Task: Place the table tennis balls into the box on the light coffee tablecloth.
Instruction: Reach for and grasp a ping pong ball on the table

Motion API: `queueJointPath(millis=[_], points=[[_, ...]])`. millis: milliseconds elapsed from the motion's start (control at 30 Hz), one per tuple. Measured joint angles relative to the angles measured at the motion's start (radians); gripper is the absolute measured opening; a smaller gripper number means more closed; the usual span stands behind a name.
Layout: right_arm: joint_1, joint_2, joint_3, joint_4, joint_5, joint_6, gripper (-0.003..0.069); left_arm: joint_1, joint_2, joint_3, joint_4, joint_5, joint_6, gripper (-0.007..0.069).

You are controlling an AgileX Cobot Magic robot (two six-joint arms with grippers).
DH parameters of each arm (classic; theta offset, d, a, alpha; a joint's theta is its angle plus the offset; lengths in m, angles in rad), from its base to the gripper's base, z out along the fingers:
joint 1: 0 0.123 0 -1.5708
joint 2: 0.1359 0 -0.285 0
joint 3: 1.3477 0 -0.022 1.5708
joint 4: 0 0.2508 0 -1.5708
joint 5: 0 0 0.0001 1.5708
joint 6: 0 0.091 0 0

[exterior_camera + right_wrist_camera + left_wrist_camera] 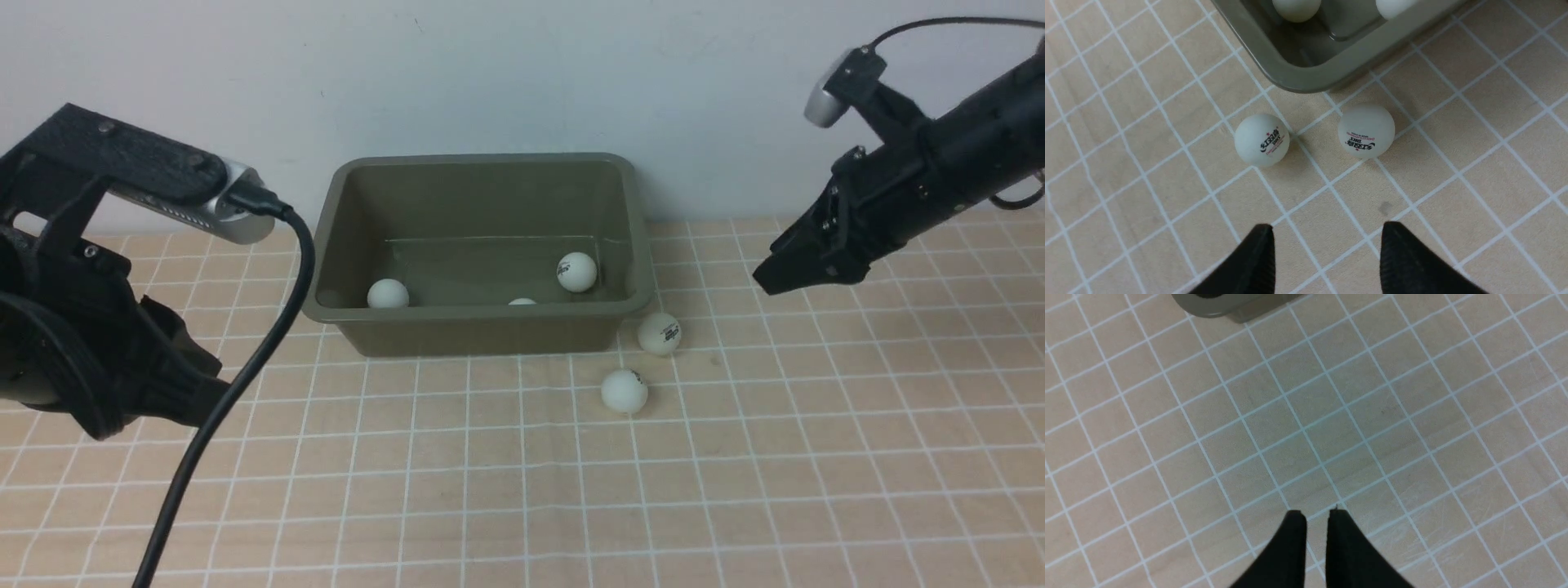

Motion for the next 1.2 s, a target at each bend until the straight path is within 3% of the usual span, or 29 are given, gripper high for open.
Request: queueJointPath(millis=[200, 433, 800, 1200], points=[[0.013, 0.065, -0.012, -0.001, -0.029, -0.064, 0.0332, 0.000, 0.000, 0.000, 0.000, -0.007, 0.001, 0.0024], [0.097, 0.122, -0.014, -0.014, -0.132, -0.068, 0.0344, 0.000, 0.000, 0.000, 0.000, -0.013, 0.002, 0.0024], [0.143, 0.222, -0.034, 0.004, -0.300, -0.044, 0.0493, 0.000, 0.000, 0.000, -0.004, -0.021, 0.002, 0.0024], [0.160, 0.281, -0.037, 0.050, -0.361, -0.112, 0.0498, 0.000, 0.000, 0.000, -0.006, -0.037, 0.004, 0.0024]])
